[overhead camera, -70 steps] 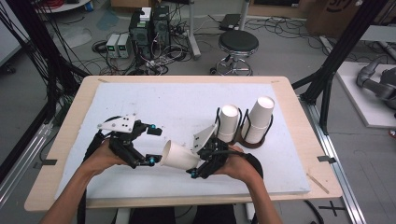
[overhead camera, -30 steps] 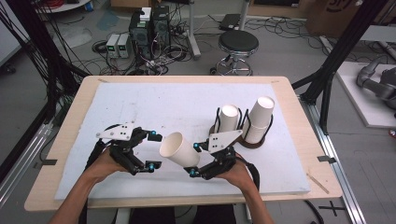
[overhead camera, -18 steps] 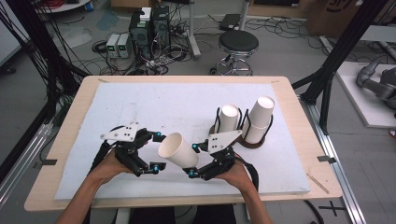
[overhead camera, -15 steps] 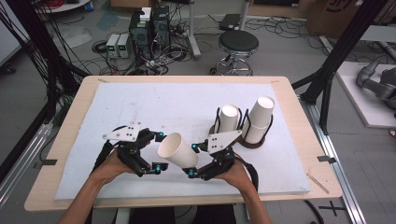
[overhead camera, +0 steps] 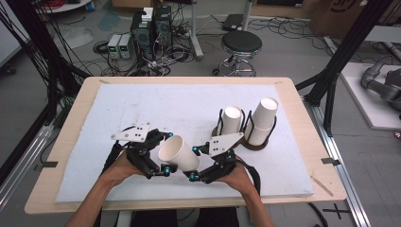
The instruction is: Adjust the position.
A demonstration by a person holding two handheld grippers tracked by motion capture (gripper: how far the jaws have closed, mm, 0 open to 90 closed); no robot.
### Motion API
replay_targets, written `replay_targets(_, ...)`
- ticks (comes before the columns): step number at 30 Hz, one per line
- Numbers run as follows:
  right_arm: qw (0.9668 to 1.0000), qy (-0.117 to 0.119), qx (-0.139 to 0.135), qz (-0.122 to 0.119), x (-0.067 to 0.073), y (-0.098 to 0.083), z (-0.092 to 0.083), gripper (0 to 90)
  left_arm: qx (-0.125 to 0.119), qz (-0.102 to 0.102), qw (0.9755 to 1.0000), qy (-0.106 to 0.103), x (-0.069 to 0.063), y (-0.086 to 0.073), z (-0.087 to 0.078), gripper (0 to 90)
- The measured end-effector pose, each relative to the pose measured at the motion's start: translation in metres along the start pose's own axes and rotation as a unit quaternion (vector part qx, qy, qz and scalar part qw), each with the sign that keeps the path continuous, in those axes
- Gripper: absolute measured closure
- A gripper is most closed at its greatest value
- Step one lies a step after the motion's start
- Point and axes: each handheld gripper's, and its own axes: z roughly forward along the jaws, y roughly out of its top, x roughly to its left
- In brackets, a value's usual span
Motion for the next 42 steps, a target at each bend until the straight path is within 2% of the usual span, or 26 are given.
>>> replay_targets(8, 1.0000, 0.002, -0.002, -0.001, -0.0009, -0.0009, 0.0021, 36.7, -0.003, 0.000, 1.0000, -0.003, 0.0011, 0.0032, 0.0063, 5.1)
replay_targets(15, 1.0000, 0.002, -0.005, 0.000, -0.0006, -0.0010, 0.0026, 36.7, 0.004, 0.006, 0.9999, -0.009, 0.0004, 0.0037, 0.0095, 5.2)
replay_targets(20, 1.0000, 0.004, -0.007, 0.001, -0.0002, -0.0015, 0.0021, 36.7, 0.004, 0.021, 0.9998, -0.006, -0.0011, 0.0045, 0.0082, 12.5)
replay_targets(26, 1.0000, 0.006, -0.002, 0.000, -0.0001, -0.0022, 0.0037, 36.8, 0.000, 0.025, 0.9996, -0.015, -0.0023, 0.0041, 0.0097, 23.4)
replay_targets(35, 1.0000, 0.006, 0.000, -0.002, -0.0004, -0.0027, 0.0039, 37.1, 0.000, 0.031, 0.9994, -0.015, -0.0020, 0.0040, 0.0087, 29.0)
replay_targets(42, 1.0000, 0.004, 0.001, -0.003, -0.0004, -0.0025, 0.0035, 36.5, 0.001, 0.033, 0.9994, -0.013, -0.0020, 0.0040, 0.0089, 30.1)
